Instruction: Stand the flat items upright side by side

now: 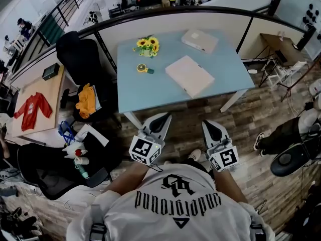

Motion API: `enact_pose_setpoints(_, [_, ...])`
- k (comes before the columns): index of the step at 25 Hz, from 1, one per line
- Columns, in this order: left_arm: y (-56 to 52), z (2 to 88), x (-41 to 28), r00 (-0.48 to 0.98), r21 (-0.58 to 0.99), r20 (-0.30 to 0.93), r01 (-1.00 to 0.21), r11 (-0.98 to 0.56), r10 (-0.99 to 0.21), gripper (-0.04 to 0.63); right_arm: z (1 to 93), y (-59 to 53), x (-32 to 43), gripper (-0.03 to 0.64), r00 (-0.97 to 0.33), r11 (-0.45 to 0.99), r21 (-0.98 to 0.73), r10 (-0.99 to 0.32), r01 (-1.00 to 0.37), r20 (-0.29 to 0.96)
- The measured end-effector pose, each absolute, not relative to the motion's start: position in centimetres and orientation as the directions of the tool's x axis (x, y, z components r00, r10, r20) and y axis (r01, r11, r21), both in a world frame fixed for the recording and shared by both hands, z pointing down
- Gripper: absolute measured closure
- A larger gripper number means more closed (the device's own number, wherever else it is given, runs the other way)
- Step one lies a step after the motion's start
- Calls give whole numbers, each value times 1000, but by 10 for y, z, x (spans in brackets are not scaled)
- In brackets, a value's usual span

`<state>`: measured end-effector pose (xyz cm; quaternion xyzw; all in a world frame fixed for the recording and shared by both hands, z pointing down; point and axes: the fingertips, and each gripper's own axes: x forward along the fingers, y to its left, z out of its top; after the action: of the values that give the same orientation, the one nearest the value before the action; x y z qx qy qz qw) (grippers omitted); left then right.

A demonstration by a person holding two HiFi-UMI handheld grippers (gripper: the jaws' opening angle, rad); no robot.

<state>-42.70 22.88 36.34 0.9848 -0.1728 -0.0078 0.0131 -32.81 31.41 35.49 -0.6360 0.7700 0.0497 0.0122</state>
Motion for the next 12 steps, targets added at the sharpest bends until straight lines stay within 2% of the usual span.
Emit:
enact_pose_setpoints(6, [220, 367, -407, 935, 28, -11, -355, -935, -355, 586, 354, 306, -306, 611, -203, 199, 46, -974, -979, -101])
enact_pose_setpoints(9, [213, 369, -392, 930, 28, -6, -367, -930, -367, 542, 355, 301, -290, 609, -204, 200, 52, -973, -978, -106])
enact_pose_setpoints(11, [208, 370, -378, 927, 34, 2, -376, -926, -376, 486, 355, 296, -277, 607, -207, 202, 55, -973, -978, -106])
enact_pose_setpoints(12, [205, 371, -371, 924, 38, 6, -382, -923, -382, 457, 356, 293, -269, 578, -211, 206, 51, -972, -977, -101])
